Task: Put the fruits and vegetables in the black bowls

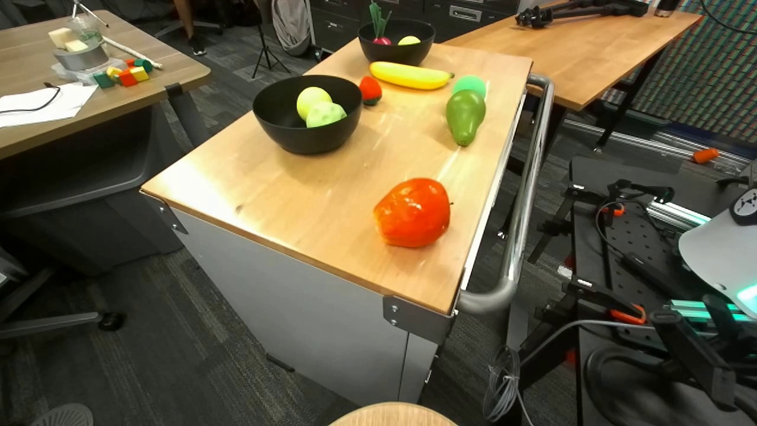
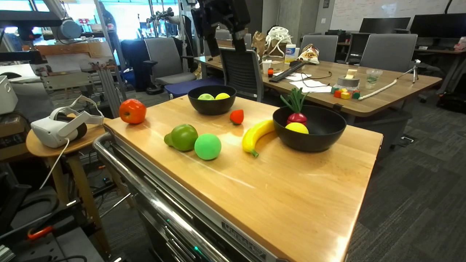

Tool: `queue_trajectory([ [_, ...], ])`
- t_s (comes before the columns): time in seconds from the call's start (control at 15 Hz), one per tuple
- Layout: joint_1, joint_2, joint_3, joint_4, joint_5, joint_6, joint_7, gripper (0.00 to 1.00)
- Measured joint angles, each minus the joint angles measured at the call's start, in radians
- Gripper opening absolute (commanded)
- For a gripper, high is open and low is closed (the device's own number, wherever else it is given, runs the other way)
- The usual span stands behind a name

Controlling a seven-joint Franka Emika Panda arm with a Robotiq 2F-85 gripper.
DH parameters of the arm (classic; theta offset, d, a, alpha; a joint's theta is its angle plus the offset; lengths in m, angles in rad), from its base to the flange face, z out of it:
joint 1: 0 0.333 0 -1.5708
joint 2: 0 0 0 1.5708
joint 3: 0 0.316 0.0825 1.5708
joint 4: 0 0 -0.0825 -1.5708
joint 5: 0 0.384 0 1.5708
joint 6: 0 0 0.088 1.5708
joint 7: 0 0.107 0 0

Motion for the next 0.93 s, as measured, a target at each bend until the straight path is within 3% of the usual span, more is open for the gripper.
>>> queue_trajectory([
  [0.2,-0.013,-0.003,-0.004,-0.010,0.001,0.114,0.064,1.00],
  [0.6,-0.015,0.000,-0.001,-0.025,0.005,0.132,0.070,1.00],
  [0.93,-0.002,0.070,0.000,-0.089,0.153,0.152,-0.050,1.00],
])
